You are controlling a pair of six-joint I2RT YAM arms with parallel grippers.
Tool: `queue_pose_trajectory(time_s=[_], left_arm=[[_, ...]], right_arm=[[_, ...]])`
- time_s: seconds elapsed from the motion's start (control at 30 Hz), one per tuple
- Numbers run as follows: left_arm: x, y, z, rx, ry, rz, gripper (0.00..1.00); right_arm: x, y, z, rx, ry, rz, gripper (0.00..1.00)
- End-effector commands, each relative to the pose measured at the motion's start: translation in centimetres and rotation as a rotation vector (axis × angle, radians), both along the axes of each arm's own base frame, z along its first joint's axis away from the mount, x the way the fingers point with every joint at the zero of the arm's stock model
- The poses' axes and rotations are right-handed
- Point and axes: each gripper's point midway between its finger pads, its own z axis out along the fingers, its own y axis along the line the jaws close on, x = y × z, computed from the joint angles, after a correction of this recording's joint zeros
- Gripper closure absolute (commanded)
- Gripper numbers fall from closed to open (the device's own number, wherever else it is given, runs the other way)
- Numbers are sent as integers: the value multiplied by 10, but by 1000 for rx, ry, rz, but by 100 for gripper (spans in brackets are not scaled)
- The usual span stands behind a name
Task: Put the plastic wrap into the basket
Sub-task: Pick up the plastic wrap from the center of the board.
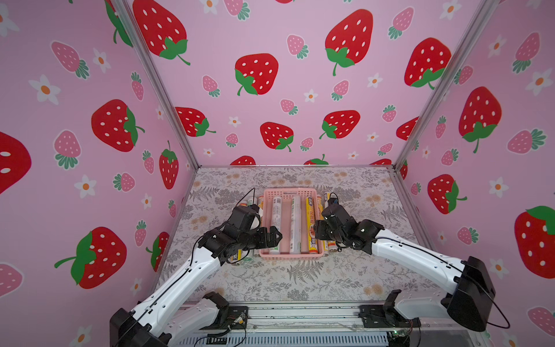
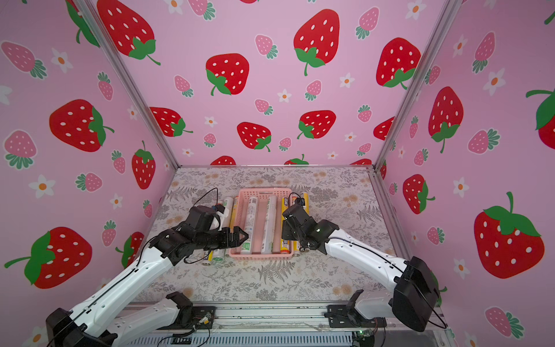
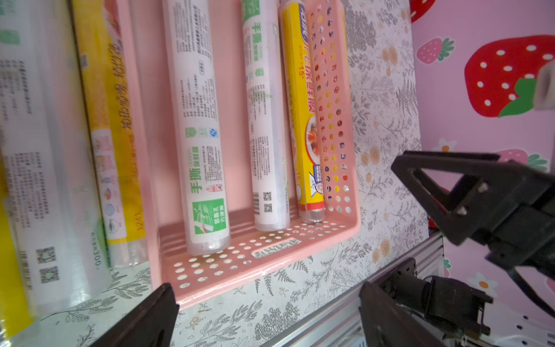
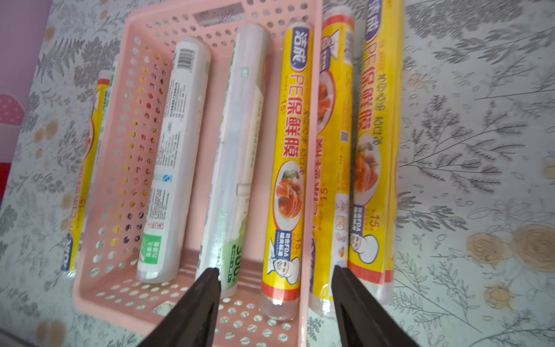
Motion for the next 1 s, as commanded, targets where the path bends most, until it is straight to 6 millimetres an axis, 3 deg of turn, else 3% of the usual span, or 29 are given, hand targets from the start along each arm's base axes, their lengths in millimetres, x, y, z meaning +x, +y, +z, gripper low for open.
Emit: queue_pose_trajectory(time_s=[0.0, 0.13, 0.2, 0.33, 0.47, 0.53, 0.6, 0.73, 0.97], left_arm=[[14, 13, -8, -34, 15, 39, 0], [12, 16, -21, -45, 47, 37, 0], [16, 16, -24, -50, 37, 54, 0], [20, 22, -25, -23, 37, 94, 0], [22, 31, -23, 2, 5, 141, 0], [24, 34, -25, 1, -9, 163, 0], [27, 34, -27, -3, -11, 179, 0], [30, 33, -28, -4, -6, 179, 2], [22, 40, -26, -4, -7, 215, 2]], right_arm=[[-13, 27, -6, -5, 69, 97, 37], [-7, 41, -11, -27, 92, 88, 37], [4, 38, -9, -58, 56, 50, 37], [19, 4, 5, -122, -27, -84, 36], [26, -56, 8, -133, -40, -222, 35], [30, -80, -2, -118, -8, -251, 35], [32, -90, -12, -107, 30, -231, 35], [42, -90, -28, -96, 56, -162, 35], [68, -93, -74, -60, 128, -157, 36]])
